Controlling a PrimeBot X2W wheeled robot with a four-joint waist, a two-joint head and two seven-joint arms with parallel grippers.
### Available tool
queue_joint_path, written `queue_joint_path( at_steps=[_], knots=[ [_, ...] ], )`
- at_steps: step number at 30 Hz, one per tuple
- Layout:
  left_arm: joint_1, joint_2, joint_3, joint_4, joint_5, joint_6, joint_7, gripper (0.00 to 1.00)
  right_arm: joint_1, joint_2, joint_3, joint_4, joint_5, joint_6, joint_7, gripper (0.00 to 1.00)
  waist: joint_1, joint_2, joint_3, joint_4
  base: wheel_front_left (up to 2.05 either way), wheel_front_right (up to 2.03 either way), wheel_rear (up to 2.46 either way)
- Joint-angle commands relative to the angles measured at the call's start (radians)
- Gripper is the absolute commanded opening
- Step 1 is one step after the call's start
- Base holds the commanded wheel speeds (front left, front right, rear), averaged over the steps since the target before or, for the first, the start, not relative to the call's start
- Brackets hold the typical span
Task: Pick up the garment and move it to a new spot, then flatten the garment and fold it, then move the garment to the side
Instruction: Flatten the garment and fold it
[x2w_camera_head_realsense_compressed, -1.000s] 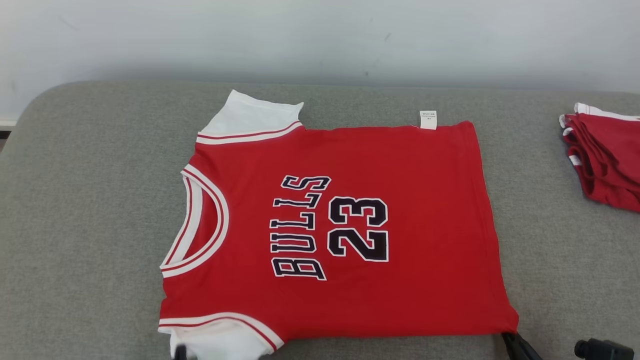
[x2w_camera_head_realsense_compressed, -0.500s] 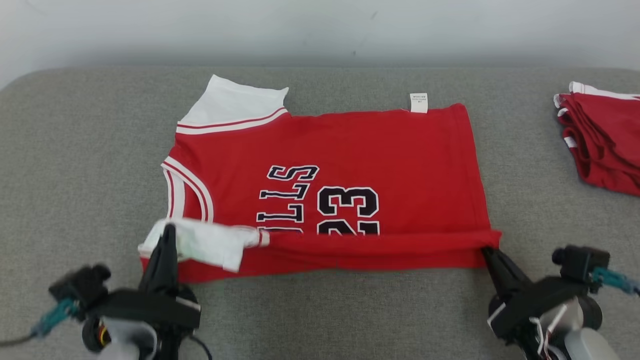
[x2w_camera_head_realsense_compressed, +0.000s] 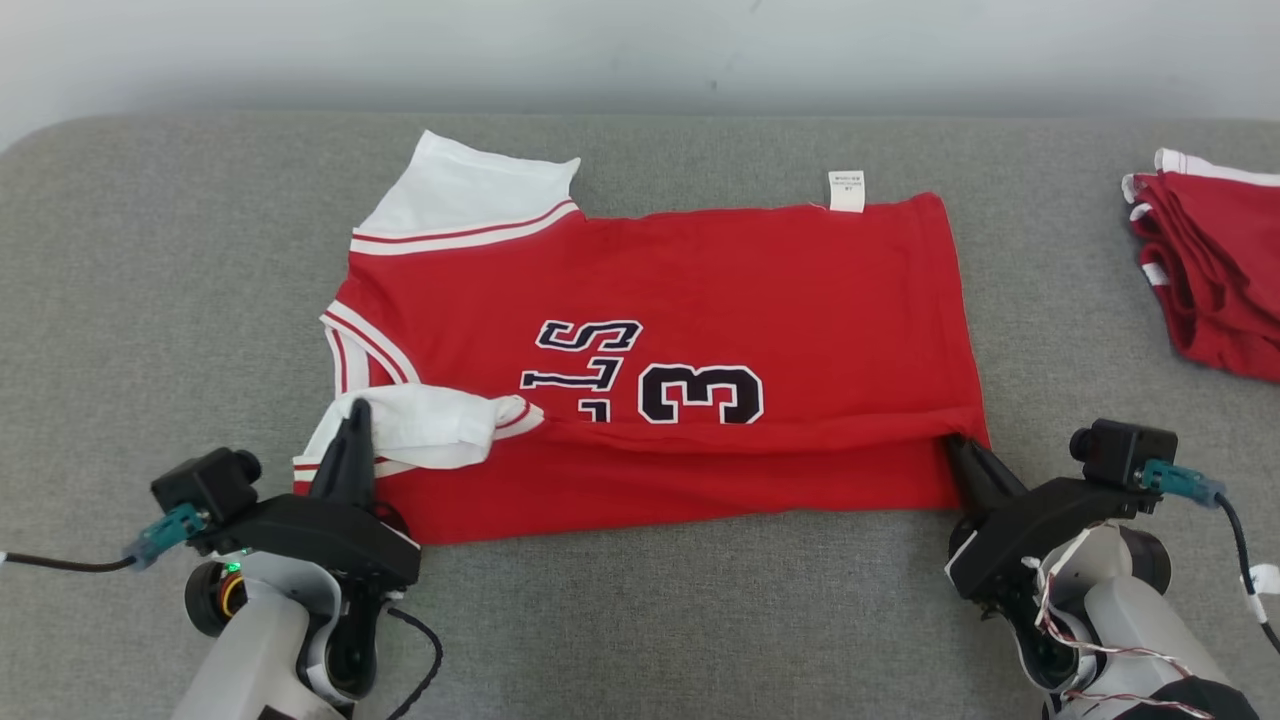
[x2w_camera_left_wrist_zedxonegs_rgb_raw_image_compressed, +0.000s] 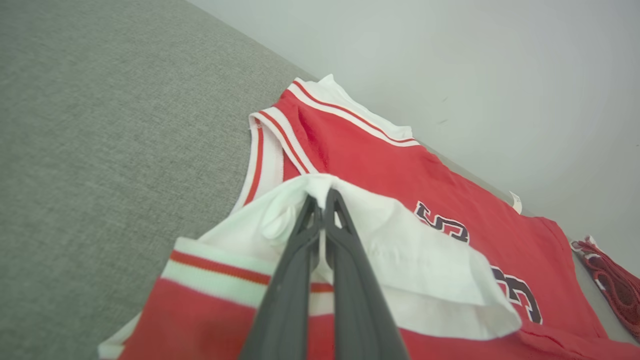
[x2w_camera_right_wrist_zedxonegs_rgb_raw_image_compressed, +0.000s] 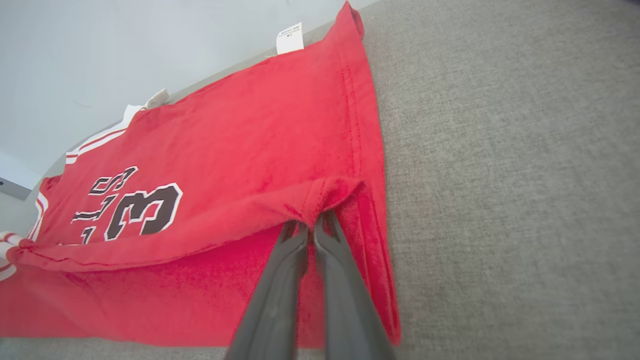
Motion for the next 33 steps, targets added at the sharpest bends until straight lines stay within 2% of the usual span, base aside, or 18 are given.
queue_joint_path(
  at_steps=[1, 6, 9, 18, 29, 30, 31, 32, 33],
  knots=[
    [-0.010, -0.007, -0.012, 0.027, 0.019, -0.016, -0.016, 1.00, 0.007, -0.008, 0.015, 0.014, 0.007, -0.002, -0.023, 1.00, -0.0002, -0.0002, -0.016, 0.007, 0.00, 0.00, 0.00],
    [0.022, 0.006, -0.009, 0.030, 0.052, -0.033, -0.041, 1.00, 0.040, -0.030, 0.044, 0.010, 0.014, -0.002, -0.076, 1.00, -0.0002, -0.0002, -0.038, 0.006, 0.00, 0.00, 0.00],
    [0.072, 0.010, 0.025, -0.009, 0.066, -0.038, -0.047, 1.00, 0.068, -0.052, 0.068, -0.004, 0.002, -0.002, -0.107, 1.00, -0.0002, -0.0002, -0.048, 0.003, 0.00, 0.00, 0.00],
    [0.217, 0.013, 0.103, -0.090, 0.149, -0.017, -0.048, 1.00, 0.110, -0.062, 0.085, 0.001, -0.016, -0.002, -0.142, 1.00, -0.0002, -0.0002, -0.039, 0.009, 0.00, 0.00, 0.00],
    [0.174, -0.017, 0.099, 0.017, 0.234, -0.013, -0.048, 1.00, 0.062, -0.046, 0.103, 0.099, -0.064, -0.002, -0.161, 1.00, -0.0002, -0.0002, -0.021, 0.023, 0.00, 0.00, 0.00],
    [0.170, -0.020, 0.104, 0.034, 0.236, -0.013, -0.047, 1.00, 0.058, -0.042, 0.106, 0.110, -0.066, -0.002, -0.161, 0.79, -0.0002, -0.0002, -0.022, 0.021, 0.00, 0.00, 0.00],
    [0.166, -0.027, 0.112, 0.055, 0.231, -0.013, -0.047, 1.00, 0.055, -0.038, 0.110, 0.121, -0.066, -0.002, -0.163, 0.43, -0.0002, -0.0002, -0.023, 0.020, 0.00, 0.00, 0.00],
    [0.162, -0.032, 0.116, 0.076, 0.229, -0.014, -0.046, 0.60, 0.053, -0.034, 0.115, 0.128, -0.066, -0.002, -0.165, 0.00, -0.0002, -0.0002, -0.026, 0.018, 0.00, 0.00, 0.00],
    [0.157, -0.036, 0.116, 0.093, 0.234, -0.018, -0.046, 0.34, 0.053, -0.030, 0.119, 0.135, -0.064, -0.002, -0.167, 0.00, -0.0002, -0.0002, -0.029, 0.017, 0.00, 0.00, 0.00]
  ],
)
